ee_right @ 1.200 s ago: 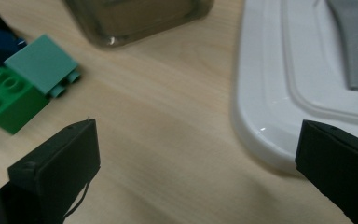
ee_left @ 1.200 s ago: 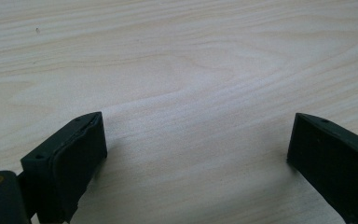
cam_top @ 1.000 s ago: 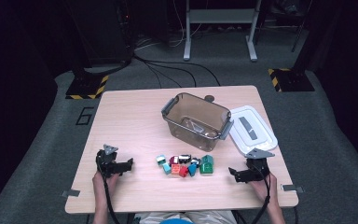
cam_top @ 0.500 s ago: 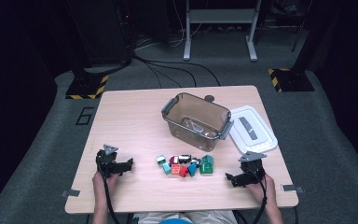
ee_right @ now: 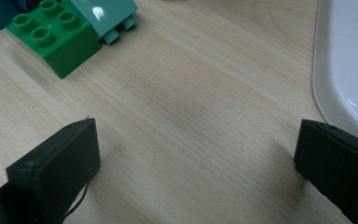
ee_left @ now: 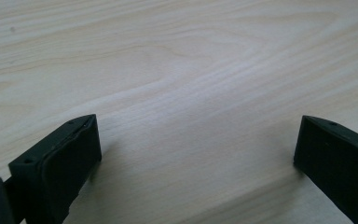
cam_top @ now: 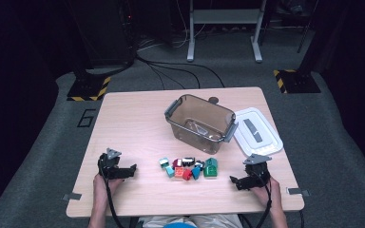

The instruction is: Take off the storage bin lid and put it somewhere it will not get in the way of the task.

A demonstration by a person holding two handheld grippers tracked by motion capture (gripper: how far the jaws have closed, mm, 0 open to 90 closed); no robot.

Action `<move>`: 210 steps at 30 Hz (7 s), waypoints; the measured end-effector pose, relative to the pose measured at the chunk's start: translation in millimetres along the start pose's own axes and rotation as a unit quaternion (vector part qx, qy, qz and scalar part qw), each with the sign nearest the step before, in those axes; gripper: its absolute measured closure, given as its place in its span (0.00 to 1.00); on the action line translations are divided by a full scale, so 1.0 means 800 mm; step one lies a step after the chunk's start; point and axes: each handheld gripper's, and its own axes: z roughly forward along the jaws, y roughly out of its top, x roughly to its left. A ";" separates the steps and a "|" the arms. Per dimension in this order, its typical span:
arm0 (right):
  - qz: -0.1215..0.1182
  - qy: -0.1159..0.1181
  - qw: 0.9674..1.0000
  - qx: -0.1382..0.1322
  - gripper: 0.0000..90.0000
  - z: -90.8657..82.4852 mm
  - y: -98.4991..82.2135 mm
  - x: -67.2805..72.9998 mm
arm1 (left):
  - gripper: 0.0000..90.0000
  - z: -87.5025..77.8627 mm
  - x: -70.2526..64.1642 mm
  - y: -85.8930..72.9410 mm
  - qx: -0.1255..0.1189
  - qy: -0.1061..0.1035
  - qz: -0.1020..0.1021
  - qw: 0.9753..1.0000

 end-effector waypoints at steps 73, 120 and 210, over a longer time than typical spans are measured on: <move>0.000 0.003 1.000 0.001 0.00 0.000 0.000 -0.001 | 0.74 0.025 -0.101 0.052 -0.051 -0.171 0.179 0.967; -0.002 0.000 1.000 -0.002 0.00 0.000 0.000 -0.001 | 0.75 -0.018 -0.099 0.133 -0.072 -0.161 0.191 0.966; -0.005 0.006 1.000 0.000 0.00 0.000 0.000 -0.003 | 0.75 0.007 -0.134 0.343 -0.015 -0.171 0.243 0.955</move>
